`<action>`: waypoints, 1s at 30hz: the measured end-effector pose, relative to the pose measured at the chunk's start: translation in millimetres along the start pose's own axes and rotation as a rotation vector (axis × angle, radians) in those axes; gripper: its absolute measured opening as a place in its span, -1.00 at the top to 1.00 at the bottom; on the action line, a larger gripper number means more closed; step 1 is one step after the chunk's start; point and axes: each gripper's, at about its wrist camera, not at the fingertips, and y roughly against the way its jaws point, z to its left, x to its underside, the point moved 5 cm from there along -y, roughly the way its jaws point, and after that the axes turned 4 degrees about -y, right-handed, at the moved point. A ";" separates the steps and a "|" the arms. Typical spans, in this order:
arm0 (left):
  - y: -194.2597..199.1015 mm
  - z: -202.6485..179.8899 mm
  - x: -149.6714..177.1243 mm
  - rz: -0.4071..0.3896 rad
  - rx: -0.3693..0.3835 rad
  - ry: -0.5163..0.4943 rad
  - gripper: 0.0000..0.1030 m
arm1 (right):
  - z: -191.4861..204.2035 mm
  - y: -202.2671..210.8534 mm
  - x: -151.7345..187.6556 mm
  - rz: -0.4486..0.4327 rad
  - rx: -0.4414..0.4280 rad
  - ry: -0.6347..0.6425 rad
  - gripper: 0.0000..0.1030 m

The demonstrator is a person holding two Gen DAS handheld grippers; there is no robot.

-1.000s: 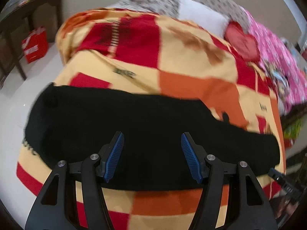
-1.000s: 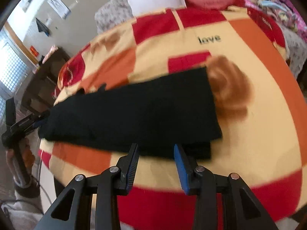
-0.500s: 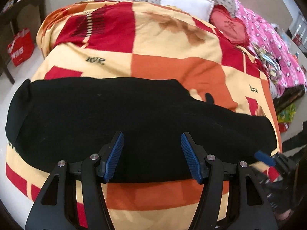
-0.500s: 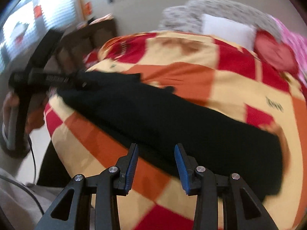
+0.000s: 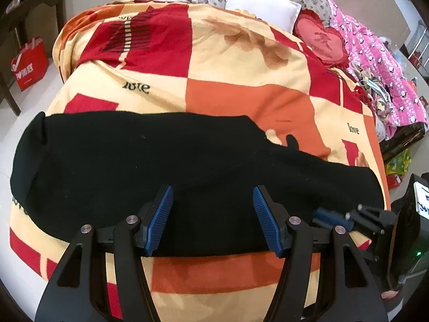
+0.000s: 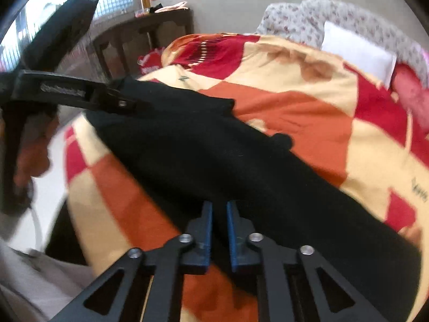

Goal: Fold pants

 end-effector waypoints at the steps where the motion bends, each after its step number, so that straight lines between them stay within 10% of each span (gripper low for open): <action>1: 1.7 -0.7 -0.7 -0.006 -0.001 -0.003 -0.20 | 4.4 1.1 1.3 -0.002 -0.020 -0.001 0.85; 12: -15.5 -56.4 -2.8 0.021 0.074 -0.118 -0.20 | -31.9 65.1 46.3 -0.102 -0.024 -0.273 0.73; 16: -35.7 -101.5 -9.2 0.073 0.158 -0.205 -0.23 | -76.6 102.6 83.5 -0.137 -0.045 -0.508 0.08; 30: -111.0 -255.6 -37.4 0.235 0.375 -0.443 -0.31 | -135.6 103.0 117.4 -0.274 -0.105 -0.774 0.06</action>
